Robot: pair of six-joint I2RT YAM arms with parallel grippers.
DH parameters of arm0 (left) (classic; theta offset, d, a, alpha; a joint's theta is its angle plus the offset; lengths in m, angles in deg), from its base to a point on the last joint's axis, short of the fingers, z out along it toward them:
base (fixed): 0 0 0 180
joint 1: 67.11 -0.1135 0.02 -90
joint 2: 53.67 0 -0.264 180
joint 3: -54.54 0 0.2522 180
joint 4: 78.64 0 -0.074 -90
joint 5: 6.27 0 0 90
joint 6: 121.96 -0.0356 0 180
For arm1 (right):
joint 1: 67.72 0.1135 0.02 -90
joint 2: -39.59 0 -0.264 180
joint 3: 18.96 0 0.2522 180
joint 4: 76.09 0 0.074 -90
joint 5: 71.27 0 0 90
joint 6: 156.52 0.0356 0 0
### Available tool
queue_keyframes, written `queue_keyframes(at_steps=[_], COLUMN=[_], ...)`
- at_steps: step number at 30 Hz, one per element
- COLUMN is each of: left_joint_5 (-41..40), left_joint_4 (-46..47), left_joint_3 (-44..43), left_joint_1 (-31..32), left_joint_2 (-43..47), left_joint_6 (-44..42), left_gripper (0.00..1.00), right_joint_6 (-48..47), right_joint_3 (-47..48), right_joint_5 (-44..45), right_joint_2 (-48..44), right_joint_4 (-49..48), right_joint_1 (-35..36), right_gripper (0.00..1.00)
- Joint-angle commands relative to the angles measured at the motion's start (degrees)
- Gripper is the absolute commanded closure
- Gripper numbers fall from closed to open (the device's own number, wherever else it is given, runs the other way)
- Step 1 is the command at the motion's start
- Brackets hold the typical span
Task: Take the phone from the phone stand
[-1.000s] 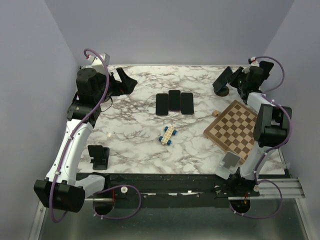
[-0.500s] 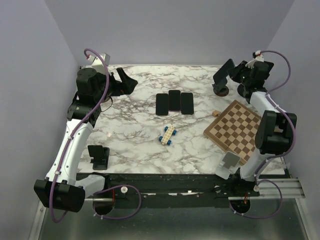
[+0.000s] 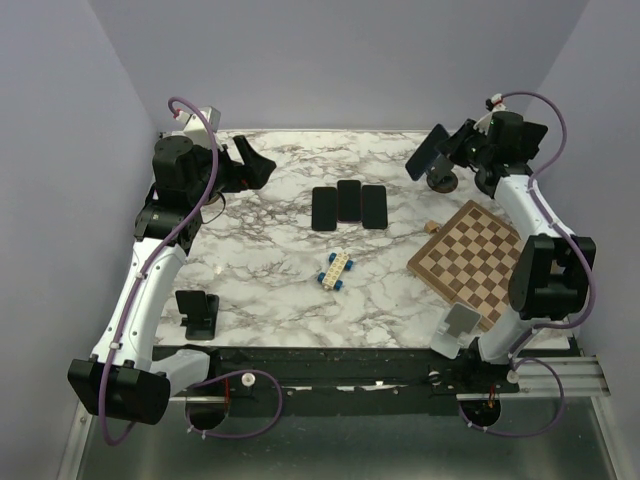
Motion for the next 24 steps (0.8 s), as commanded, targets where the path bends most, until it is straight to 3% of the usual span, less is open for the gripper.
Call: queue_keyframes(at_steps=[1,11,18,24], left_joint_5=[1.11,1.37,1.38,1.15], left_joint_4=[0.86,1.06,0.97,0.84], left_joint_3=[-1.18,-1.1,-1.12,-1.18], left_joint_1=[-0.29,-0.21,-0.12,0.06], left_joint_2=[-0.23,0.54,0.09,-0.02], left_joint_6=[0.04,0.21,0.21,0.04], left_gripper=[0.01,0.01,0.01,0.01], right_joint_6=[-0.48,-9.12,-10.28,-10.48], right_joint_3=[4.75,13.47,16.41,19.29], right_joint_5=[-1.06,2.2,7.76,6.71], right_joint_2=[-1.05,7.5,12.02,16.2], right_joint_4=[12.35,34.84,39.95,42.33], right_joint_1=[1.44,3.03,6.98,8.3], right_gripper=[0.99,0.99,0.99,0.99])
